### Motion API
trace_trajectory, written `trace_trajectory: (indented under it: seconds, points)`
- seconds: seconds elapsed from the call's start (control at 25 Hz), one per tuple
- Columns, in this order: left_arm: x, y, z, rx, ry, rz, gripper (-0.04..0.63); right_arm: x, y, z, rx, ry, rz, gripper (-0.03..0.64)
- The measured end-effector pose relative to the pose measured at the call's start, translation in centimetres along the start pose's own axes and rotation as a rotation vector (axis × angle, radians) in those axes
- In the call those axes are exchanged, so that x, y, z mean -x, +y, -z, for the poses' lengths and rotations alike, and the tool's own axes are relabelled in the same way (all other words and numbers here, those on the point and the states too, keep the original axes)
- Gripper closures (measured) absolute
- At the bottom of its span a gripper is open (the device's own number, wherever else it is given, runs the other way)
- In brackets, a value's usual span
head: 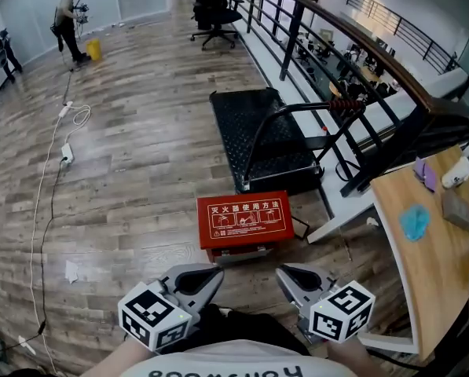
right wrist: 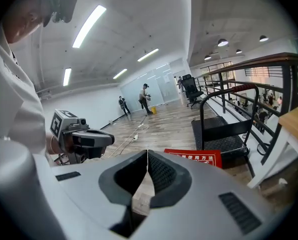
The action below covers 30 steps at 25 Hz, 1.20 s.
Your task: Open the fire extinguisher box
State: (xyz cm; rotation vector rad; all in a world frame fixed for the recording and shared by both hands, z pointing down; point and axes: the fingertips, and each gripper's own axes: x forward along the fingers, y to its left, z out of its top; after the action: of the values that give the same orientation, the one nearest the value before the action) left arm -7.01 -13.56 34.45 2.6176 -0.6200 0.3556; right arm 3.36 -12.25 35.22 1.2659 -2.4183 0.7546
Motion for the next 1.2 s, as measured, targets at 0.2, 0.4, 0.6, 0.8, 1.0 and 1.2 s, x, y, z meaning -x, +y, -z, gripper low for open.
trace_trajectory:
  seconds: [0.2,0.4,0.6,0.8,1.0,1.2]
  points:
    - [-1.5,1.2,1.1,0.040,0.017,-0.014,0.589,0.2,-1.3,1.2,-0.017,0.043,0.008,0.606]
    - [-2.9,2.4,2.6,0.095,0.049,-0.062,0.589,0.4,-3.2,3.0,-0.031,0.095,-0.017,0.606]
    - [-4.9,2.0,4.7,0.125,0.058,-0.067,0.589,0.6,-5.5,4.7,-0.057,0.123,-0.037,0.606]
    - [-6.3,2.2,5.2,0.067,-0.068,-0.063,0.589,0.0,-7.4,6.5,-0.075,0.143,-0.060,0.606]
    - [-8.4,4.6,7.6,-0.022,-0.093,-0.136,0.589,-1.2,-9.6,9.6,-0.107,0.141,-0.081,0.606]
    - [-11.1,6.7,10.3,-0.123,-0.120,-0.190,0.589,-3.6,-12.2,13.9,-0.118,0.133,-0.074,0.606]
